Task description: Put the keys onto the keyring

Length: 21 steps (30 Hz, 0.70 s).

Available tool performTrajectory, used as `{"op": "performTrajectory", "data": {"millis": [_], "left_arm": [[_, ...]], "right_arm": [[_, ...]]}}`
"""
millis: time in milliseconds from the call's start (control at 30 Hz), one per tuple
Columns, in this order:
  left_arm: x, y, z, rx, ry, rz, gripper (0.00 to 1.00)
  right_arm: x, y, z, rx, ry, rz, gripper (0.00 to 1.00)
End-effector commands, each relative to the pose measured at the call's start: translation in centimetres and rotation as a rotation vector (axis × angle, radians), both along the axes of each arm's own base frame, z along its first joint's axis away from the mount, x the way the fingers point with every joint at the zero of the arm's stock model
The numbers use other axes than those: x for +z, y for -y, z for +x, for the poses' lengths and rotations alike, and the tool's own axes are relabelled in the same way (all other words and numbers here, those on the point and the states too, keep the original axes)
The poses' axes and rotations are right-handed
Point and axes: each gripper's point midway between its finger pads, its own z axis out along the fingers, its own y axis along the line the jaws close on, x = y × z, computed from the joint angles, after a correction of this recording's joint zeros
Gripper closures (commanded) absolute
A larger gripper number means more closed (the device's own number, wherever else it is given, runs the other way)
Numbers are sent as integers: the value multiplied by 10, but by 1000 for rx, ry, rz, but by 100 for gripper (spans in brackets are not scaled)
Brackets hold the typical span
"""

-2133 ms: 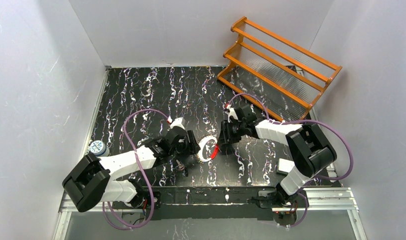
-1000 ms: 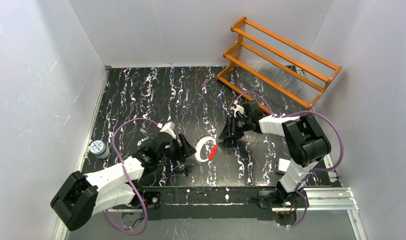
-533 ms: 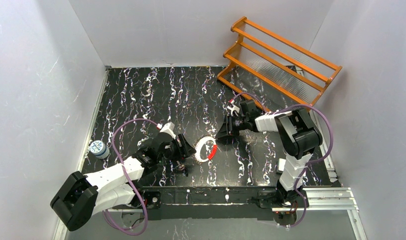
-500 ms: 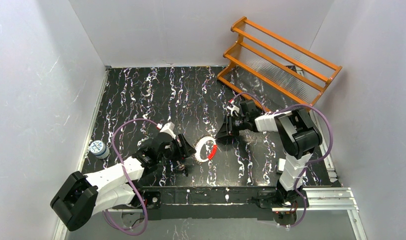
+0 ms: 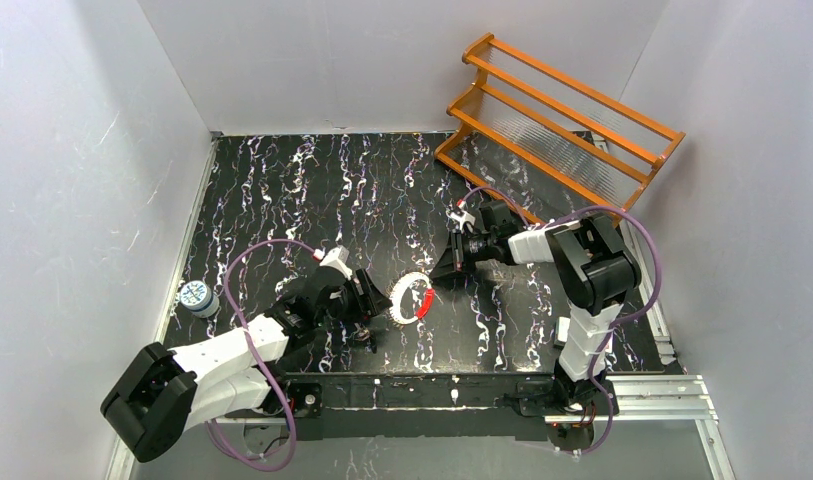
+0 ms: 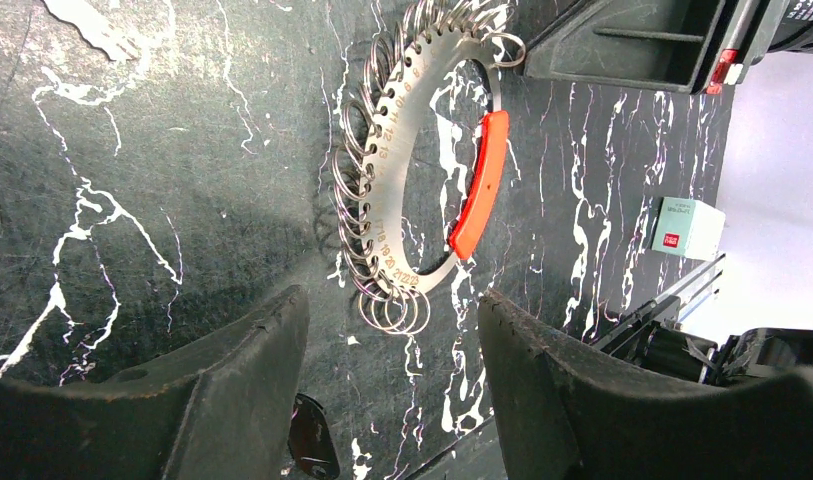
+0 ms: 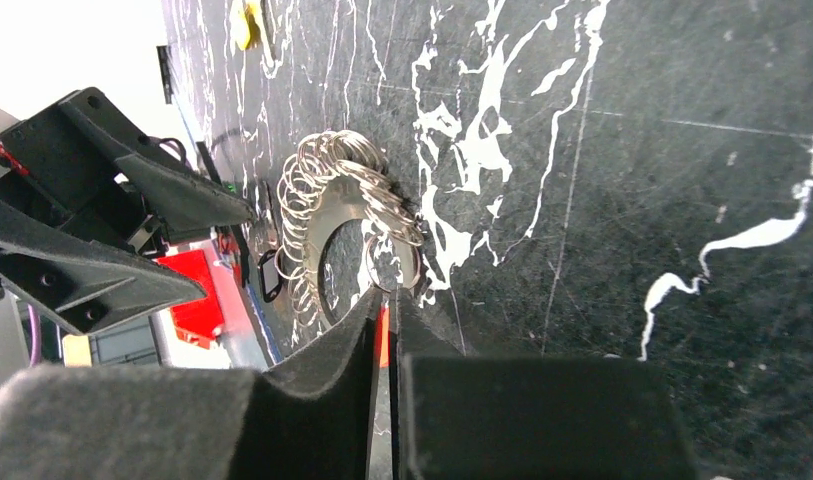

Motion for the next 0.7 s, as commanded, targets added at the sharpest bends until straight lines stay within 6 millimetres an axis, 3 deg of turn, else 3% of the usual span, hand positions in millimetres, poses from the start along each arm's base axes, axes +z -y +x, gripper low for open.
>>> {"op": "performTrajectory", "data": {"millis": [0, 167, 400, 600, 667], "left_arm": [[1, -4, 0, 13, 10, -4, 39], [2, -6, 1, 16, 15, 3, 39], [2, -7, 2, 19, 19, 15, 39], [-2, -11, 0, 23, 8, 35, 39], [-3, -11, -1, 22, 3, 39, 39]], "right_arm": [[19, -11, 4, 55, 74, 55, 89], [20, -11, -2, 67, 85, 40, 99], [22, -7, -12, 76, 100, 16, 99], [30, 0, -4, 43, 171, -48, 99], [32, 3, 0, 30, 201, -76, 93]]}}
